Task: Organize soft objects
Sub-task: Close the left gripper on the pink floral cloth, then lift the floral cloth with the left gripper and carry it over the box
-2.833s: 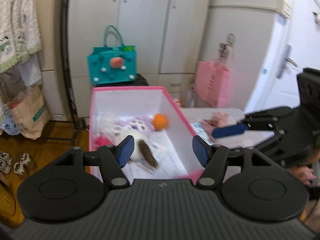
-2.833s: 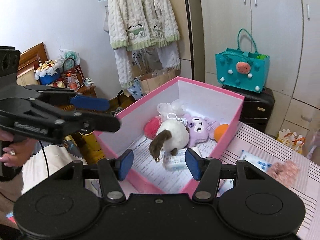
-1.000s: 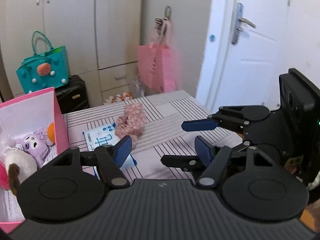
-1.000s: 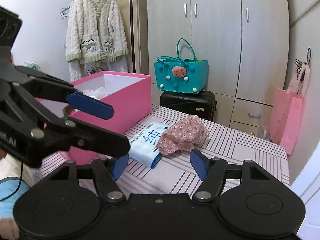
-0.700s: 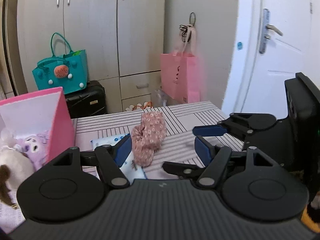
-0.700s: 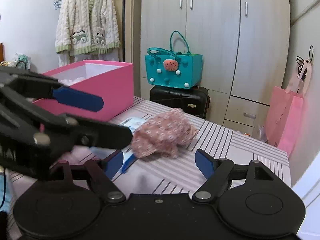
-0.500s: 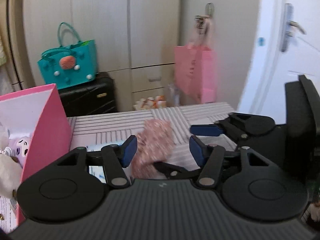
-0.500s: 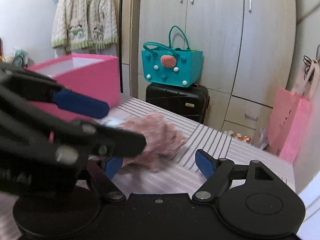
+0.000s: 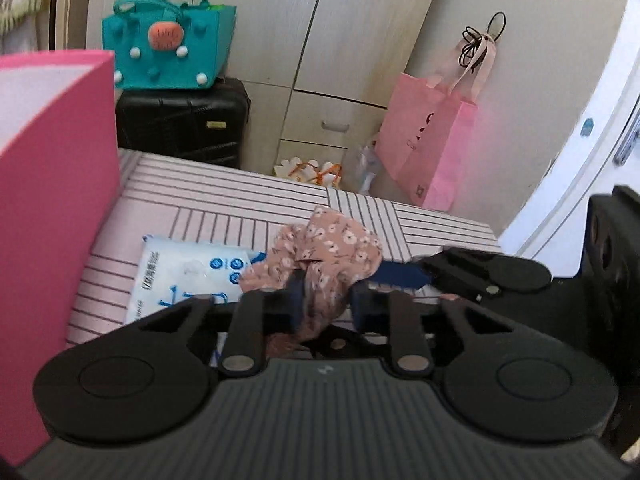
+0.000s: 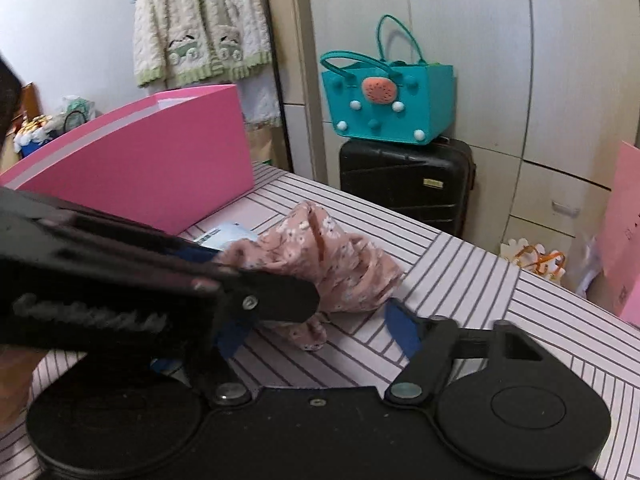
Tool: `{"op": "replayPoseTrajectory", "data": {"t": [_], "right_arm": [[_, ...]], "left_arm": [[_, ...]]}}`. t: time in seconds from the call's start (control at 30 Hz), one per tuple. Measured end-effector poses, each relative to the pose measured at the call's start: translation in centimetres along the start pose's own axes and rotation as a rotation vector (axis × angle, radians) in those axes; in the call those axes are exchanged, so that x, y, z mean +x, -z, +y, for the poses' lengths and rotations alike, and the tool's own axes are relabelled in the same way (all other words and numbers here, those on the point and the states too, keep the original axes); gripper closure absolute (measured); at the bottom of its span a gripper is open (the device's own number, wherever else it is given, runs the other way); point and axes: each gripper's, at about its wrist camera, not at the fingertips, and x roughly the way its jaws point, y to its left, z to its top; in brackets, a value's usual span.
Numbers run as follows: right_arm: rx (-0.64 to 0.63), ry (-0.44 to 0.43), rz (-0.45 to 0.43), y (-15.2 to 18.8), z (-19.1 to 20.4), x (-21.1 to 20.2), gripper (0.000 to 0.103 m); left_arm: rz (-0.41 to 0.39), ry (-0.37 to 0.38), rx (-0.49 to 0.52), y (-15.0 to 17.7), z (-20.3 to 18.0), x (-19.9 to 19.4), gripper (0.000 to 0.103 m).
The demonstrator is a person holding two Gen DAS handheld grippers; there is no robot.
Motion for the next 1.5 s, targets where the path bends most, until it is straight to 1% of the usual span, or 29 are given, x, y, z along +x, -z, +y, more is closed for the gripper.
{"op": "replayPoseTrajectory", "data": {"t": [0.03, 0.07, 0.1, 0.13, 0.17, 0.2, 0.33, 0.47, 0.63, 0.77, 0.83, 0.97, 1.07, 1.1, 1.33, 1.4, 1.5], "right_arm": [[-0.016, -0.001, 0.004, 0.0, 0.4, 0.0, 0.054], [-0.037, 0.002, 0.004, 0.1, 0.8, -0.1, 0.06], [-0.053, 0.003, 0.003, 0.2, 1.1, -0.2, 0.074], [-0.063, 0.007, 0.001, 0.4, 1.5, -0.3, 0.082], [-0.061, 0.022, -0.003, 0.5, 1.8, -0.5, 0.086], [-0.054, 0.033, -0.003, 0.6, 1.8, -0.8, 0.094], [-0.018, 0.062, -0.04, 1.0, 2.4, -2.6, 0.095], [0.002, 0.082, -0.071, 1.4, 3.4, -4.7, 0.095], [0.07, 0.109, -0.07, 2.1, 4.9, -7.2, 0.095], [0.139, 0.12, -0.043, 2.7, 6.3, -8.5, 0.095], [0.17, 0.114, -0.049, 3.2, 6.8, -8.9, 0.095], [0.162, 0.148, -0.056, 4.2, 8.6, -9.8, 0.095], [0.158, 0.194, -0.061, 4.6, 10.4, -10.9, 0.095], [0.161, 0.197, -0.063, 4.6, 10.8, -11.2, 0.095], [0.175, 0.183, -0.047, 5.1, 14.3, -13.2, 0.095], [0.198, 0.161, -0.027, 4.9, 15.1, -13.5, 0.095], [0.166, 0.166, -0.018, 4.7, 16.7, -13.7, 0.095]], "left_arm": [[0.005, 0.019, -0.006, 0.1, 0.1, 0.0, 0.09], [0.008, 0.029, -0.011, 0.1, 0.0, 0.0, 0.092], [0.01, 0.041, -0.012, 0.2, 0.0, -0.1, 0.093], [0.007, 0.047, -0.005, 0.3, -0.1, -0.2, 0.096], [0.004, 0.049, 0.002, 0.3, -0.3, -0.4, 0.096], [0.0, 0.054, 0.008, 0.4, -0.4, -0.7, 0.096], [-0.011, 0.099, 0.006, 0.7, -0.8, -2.3, 0.097], [-0.012, 0.138, 0.029, 1.1, -1.6, -4.1, 0.096], [0.012, 0.203, 0.046, 2.1, -2.0, -6.2, 0.096], [0.031, 0.227, 0.057, 3.1, -2.2, -7.6, 0.096], [0.028, 0.235, 0.055, 3.8, -2.3, -8.3, 0.096], [0.033, 0.262, 0.065, 4.9, -2.3, -9.5, 0.096], [0.033, 0.293, 0.079, 5.5, -2.2, -11.0, 0.097], [0.032, 0.299, 0.09, 5.7, -2.2, -11.5, 0.097], [0.048, 0.368, 0.139, 7.1, -0.8, -15.0, 0.097], [0.061, 0.384, 0.123, 7.4, 0.0, -15.8, 0.097], [0.066, 0.388, 0.117, 7.4, 0.8, -17.0, 0.097]]}}
